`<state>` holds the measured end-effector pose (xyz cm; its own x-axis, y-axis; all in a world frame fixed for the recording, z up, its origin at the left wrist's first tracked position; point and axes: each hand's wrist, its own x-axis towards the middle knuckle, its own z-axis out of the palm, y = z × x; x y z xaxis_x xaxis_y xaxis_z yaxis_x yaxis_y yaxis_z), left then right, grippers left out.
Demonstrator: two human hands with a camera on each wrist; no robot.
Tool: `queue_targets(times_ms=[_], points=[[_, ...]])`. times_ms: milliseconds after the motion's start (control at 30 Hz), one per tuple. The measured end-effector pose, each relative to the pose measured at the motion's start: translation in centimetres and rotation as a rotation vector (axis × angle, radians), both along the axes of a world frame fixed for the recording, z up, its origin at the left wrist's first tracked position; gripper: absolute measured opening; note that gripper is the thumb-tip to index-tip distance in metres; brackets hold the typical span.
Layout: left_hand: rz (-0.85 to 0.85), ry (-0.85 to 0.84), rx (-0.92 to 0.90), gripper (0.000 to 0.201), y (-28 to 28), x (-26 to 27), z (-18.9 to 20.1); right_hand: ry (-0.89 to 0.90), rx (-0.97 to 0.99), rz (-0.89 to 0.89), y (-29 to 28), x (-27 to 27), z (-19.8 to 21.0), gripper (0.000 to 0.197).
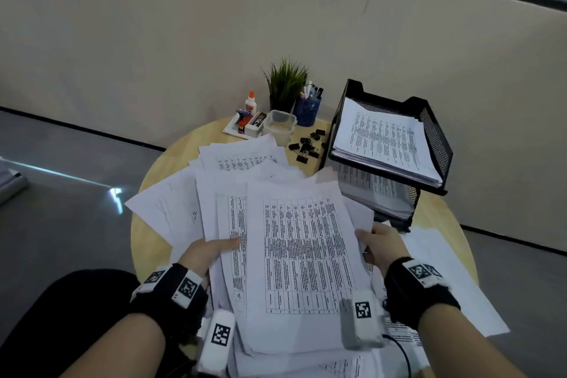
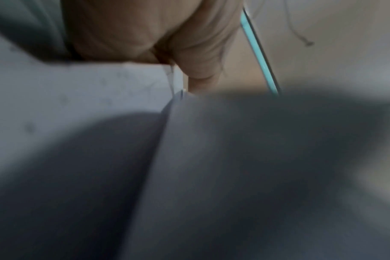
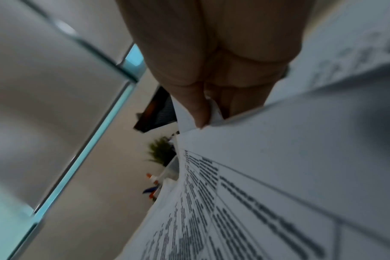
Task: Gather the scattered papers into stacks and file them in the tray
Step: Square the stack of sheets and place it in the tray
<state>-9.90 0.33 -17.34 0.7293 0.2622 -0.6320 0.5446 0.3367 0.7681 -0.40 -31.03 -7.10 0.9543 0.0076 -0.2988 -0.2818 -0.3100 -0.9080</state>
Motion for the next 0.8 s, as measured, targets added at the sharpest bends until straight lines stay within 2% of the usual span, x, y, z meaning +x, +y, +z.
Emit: queue_targets(times_ms=[100, 133, 200, 300, 400, 533, 567, 633, 667, 700, 800], points=[[-0.016, 0.007, 0.016, 0.084, -1.6, -1.0, 2.5, -0.132, -0.173, 0.054, 0.8, 0.2, 1.6, 0.027], [-0.019, 0.003, 0.058, 0.076, -2.3, -1.4, 4.0, -0.186, -0.244, 0.060, 1.1, 0.4, 2.3, 0.027], [-0.034, 0.034, 0.169, 0.048, -3.1, -1.9, 5.7, -0.298, -0.362, 0.047, 1.5, 0.6, 4.0, 0.029], [-0.050, 0.001, 0.224, 0.038, -3.5, -2.4, 7.1, -0.443, -0.442, -0.018, 1.6, 0.7, 7.5, 0.028], [-0.005, 0.026, 0.182, 0.039, -3.2, -2.7, 7.3, -0.562, -0.453, -0.044, 1.6, 0.5, 10.9, 0.021], [0.034, 0.015, 0.174, 0.048, -3.0, -2.3, 5.9, -0.740, -0.450, -0.106, 1.4, 0.5, 13.8, 0.026], [0.041, 0.006, 0.160, 0.047, -2.9, -2.2, 5.3, -0.761, -0.439, -0.105, 1.3, 0.6, 14.2, 0.026], [0.031, 0.004, 0.166, 0.033, -2.6, -1.8, 4.0, -0.787, -0.367, -0.112, 1.1, 0.4, 15.0, 0.027], [0.032, 0.009, 0.168, 0.033, -2.3, -1.6, 3.3, -0.795, -0.332, -0.124, 1.0, 0.2, 15.4, 0.027], [0.026, -0.003, 0.164, 0.041, -2.6, -2.0, 4.3, -0.806, -0.307, -0.150, 0.9, 0.0, 15.8, 0.027], [0.020, -0.024, 0.149, 0.072, -2.3, -1.6, 3.2, -0.792, -0.224, -0.231, 0.4, -0.4, 15.8, 0.022]])
